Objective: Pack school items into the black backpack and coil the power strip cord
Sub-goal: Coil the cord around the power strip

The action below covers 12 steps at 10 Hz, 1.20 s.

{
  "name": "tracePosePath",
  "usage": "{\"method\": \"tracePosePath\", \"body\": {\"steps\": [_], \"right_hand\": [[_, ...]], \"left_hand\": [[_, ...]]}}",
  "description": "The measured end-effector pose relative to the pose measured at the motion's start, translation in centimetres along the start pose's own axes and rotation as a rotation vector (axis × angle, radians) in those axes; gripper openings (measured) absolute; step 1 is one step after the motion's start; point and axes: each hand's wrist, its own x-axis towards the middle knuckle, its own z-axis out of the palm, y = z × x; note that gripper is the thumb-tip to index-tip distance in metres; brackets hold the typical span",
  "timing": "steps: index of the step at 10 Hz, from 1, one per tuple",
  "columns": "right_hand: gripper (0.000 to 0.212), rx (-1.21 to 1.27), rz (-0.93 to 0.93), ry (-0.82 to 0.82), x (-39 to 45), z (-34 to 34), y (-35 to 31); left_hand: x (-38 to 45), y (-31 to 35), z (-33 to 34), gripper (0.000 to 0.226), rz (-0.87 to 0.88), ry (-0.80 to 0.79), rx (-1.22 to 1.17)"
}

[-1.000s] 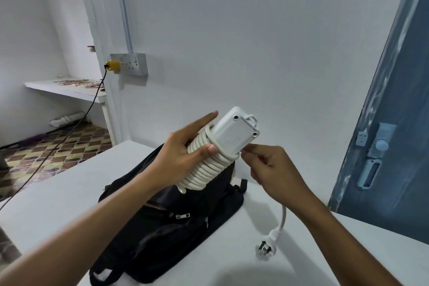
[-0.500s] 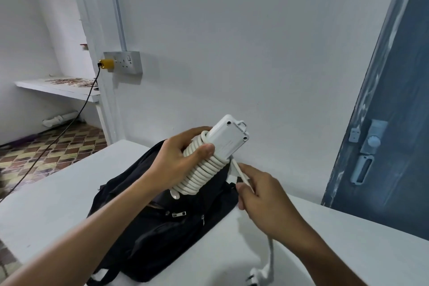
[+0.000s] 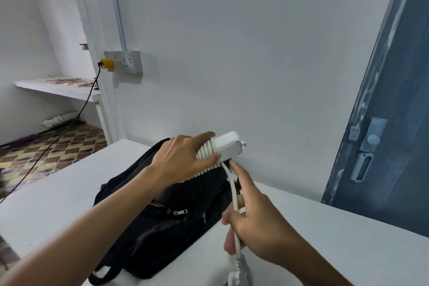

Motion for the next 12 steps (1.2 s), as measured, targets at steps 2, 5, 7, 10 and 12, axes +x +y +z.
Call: {"method": "tracePosePath", "body": {"steps": [2,5,7,10,12], "right_hand": [[0.016,0.380,-0.063,-0.253,0.9,-3.0,-2.6],[0.011,-0.419,-0.179,-0.232,3.5,-5.1,-7.5],[0.021,-0.374,-0.154,-0.078,7.5,-6.8,-6.2],[0.021,-0.006,0.000,0.062,6.1,-3.9,3.0],[0.040,0.675,-0.152,-0.253,5.3,-0.7,4.0]], "left_hand": [[-0.7,1.3,-0.4,0.058,0.095,-0.177,-0.019],[-3.0,4.6,-0.6,0.050,0.078,-0.496,-0.319],[-4.4,5.6,-1.1,0.029,0.148,-0.521,-0.632],[-5.7,3.6,-2.4,0.072,0.063,-0.337,-1.115],[-5.0,1.9,-3.2,0.060,-0.094,-0.367,-1.360]]}}
